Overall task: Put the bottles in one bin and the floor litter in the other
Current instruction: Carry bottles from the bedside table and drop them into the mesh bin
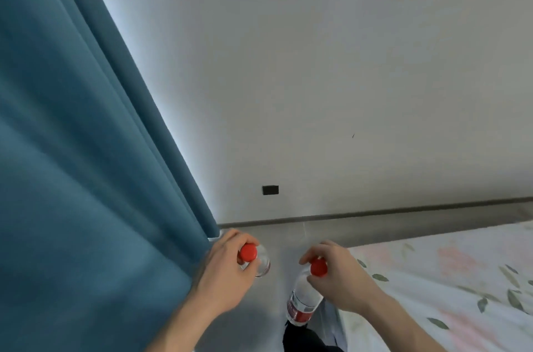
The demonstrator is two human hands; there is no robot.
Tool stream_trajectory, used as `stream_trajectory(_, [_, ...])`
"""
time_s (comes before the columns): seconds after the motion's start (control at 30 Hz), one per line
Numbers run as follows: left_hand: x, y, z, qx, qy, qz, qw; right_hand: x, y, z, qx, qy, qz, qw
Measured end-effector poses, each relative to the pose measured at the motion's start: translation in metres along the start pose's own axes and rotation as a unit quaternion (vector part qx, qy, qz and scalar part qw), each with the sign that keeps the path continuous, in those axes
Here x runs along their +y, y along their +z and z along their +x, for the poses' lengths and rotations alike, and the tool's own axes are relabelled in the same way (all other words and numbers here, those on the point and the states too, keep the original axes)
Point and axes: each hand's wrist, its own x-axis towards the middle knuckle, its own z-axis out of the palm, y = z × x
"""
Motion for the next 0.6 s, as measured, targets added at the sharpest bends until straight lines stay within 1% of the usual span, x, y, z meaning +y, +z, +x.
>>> stream_trajectory(0.2, [0.04, 0.005, 0.127, -0.041, 0.03, 0.028, 0.998, 0.03, -0.065, 0.088, 0.017, 0.027, 0.014, 0.999])
stream_trajectory(0.33, [0.074, 0.005, 0.207, -0.043, 0.058, 0.023, 0.997, 0.049, -0.123, 0.143, 0.031, 0.033, 0.016, 0.999])
stream_trajectory(0.43, [0.096, 0.009, 0.253, -0.063, 0.076, 0.018, 0.995, 0.062, -0.157, 0.172, 0.044, 0.046, 0.021, 0.998])
stream_trajectory(0.6, [0.134, 0.03, 0.338, -0.108, 0.129, 0.033, 0.985, 0.092, -0.198, 0.215, 0.082, 0.083, 0.044, 0.992])
